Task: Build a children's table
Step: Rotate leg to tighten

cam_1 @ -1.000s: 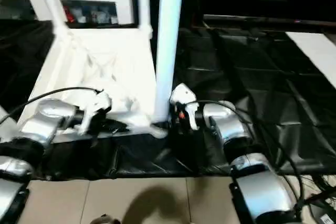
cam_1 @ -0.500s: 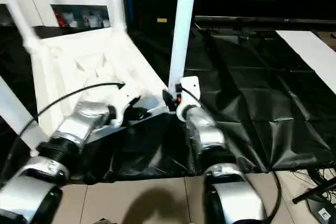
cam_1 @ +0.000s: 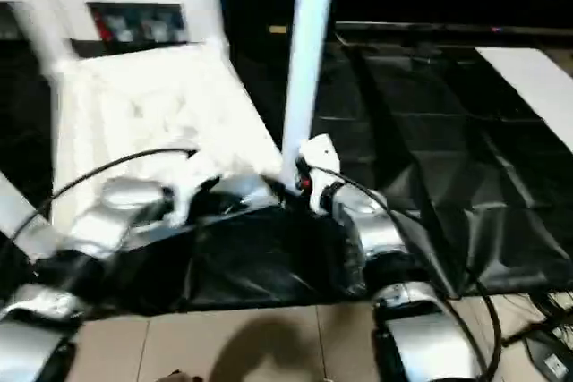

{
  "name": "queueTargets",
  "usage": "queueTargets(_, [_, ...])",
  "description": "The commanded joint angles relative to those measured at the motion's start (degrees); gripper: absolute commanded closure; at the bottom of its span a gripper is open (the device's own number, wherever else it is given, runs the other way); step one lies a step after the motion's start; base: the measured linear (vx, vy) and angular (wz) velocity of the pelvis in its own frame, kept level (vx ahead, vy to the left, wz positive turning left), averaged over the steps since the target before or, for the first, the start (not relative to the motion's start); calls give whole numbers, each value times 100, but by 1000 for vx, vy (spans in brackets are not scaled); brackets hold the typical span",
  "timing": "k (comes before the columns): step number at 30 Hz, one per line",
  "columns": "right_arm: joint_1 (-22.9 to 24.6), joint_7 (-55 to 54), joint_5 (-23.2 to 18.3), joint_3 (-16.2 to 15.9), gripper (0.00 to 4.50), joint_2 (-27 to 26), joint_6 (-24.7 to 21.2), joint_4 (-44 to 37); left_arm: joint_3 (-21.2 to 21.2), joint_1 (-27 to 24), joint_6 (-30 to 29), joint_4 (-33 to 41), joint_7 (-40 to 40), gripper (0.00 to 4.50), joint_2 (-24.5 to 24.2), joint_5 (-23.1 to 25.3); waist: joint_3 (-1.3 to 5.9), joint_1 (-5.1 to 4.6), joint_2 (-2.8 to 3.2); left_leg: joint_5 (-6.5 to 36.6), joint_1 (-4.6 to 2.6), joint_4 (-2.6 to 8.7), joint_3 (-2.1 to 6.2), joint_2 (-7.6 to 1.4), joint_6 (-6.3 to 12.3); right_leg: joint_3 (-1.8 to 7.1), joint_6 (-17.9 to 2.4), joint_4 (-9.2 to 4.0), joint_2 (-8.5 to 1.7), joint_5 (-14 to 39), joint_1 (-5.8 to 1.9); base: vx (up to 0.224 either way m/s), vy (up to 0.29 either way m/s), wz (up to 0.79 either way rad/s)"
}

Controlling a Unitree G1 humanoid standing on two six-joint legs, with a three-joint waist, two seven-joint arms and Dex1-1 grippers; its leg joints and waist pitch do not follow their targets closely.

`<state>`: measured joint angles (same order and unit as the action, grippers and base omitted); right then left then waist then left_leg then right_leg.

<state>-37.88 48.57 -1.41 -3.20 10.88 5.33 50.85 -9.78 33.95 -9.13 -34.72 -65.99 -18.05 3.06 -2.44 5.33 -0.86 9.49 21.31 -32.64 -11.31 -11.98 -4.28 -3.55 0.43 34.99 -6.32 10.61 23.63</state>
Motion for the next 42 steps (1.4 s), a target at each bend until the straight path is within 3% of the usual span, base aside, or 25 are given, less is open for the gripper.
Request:
queueTargets(1, [-147,506,117,-155,28,150,77,47,-100,-86,147,164,-641,450,126,-440,360,8,-1,1178,-91,307,-4,-122,420,176,-1532,-329,-120,476,-294,0,0,0])
queueTargets(4, [-169,1206,30,-315,28,358,50,51,-133,-105,155,196,-972,450,-36,-532,349,12,-19,1213,-69,318,1,-124,402,181,-1521,-331,-145,555,-298,0,0,0])
queueTargets(11, [-233,2263,-223,-423,88,478,-138,-21,-188,-25,291,75,-1555,450,-318,-617,364,79,-29,1092,-67,302,5,-131,458,180,-1566,-302,-157,471,-300,0,0,0])
queueTargets(21, [-271,2663,-177,-559,170,464,-97,131,-229,121,388,-167,-1753,450,-389,-592,361,112,-24,1156,-77,309,10,-133,369,180,-1595,-300,-168,558,-295,0,0,0])
queueTargets(27, [-202,2406,-266,-398,178,328,-193,90,-211,173,297,-248,-1445,450,-319,-514,361,113,-21,1174,-80,311,11,-133,320,184,-1572,-299,-167,583,-292,0,0,0])
queueTargets(29, [-177,1935,-290,-272,178,213,-224,81,-215,257,127,-375,-967,450,-236,-322,353,107,-20,1188,-88,320,12,-138,283,189,-1549,-303,-166,628,-277,0,0,0])
queueTargets(30, [-164,1022,-239,-108,178,14,-229,148,-143,415,-36,-590,-239,450,-26,-158,344,93,-31,1246,-79,327,15,-129,235,192,-1512,-316,-171,774,-273,0,0,0])
queueTargets(33, [-120,-269,-225,145,179,-347,-363,196,-63,592,-245,-782,650,450,319,-20,345,55,-49,1352,-95,356,44,-114,3,202,-1333,-362,-198,1141,-278,0,0,0])
queueTargets(35, [-61,-954,-185,230,180,-604,-430,187,26,677,-390,-839,1217,450,596,6,363,14,-85,1229,-66,344,48,-94,3,197,-1292,-347,-190,1005,-305,0,0,0])
queueTargets(38, [1,-1919,-115,306,180,-1058,-505,236,61,741,-517,-856,1854,450,989,62,368,-25,-73,1030,-61,322,33,-78,125,197,-1308,-348,-177,716,-301,0,0,0])
queueTargets(42, [-37,-2755,-139,378,180,-1713,-497,329,16,678,-654,-730,2328,450,1359,115,350,-44,-74,1094,-65,340,28,-71,186,189,-1246,-389,-165,870,-292,0,0,0])
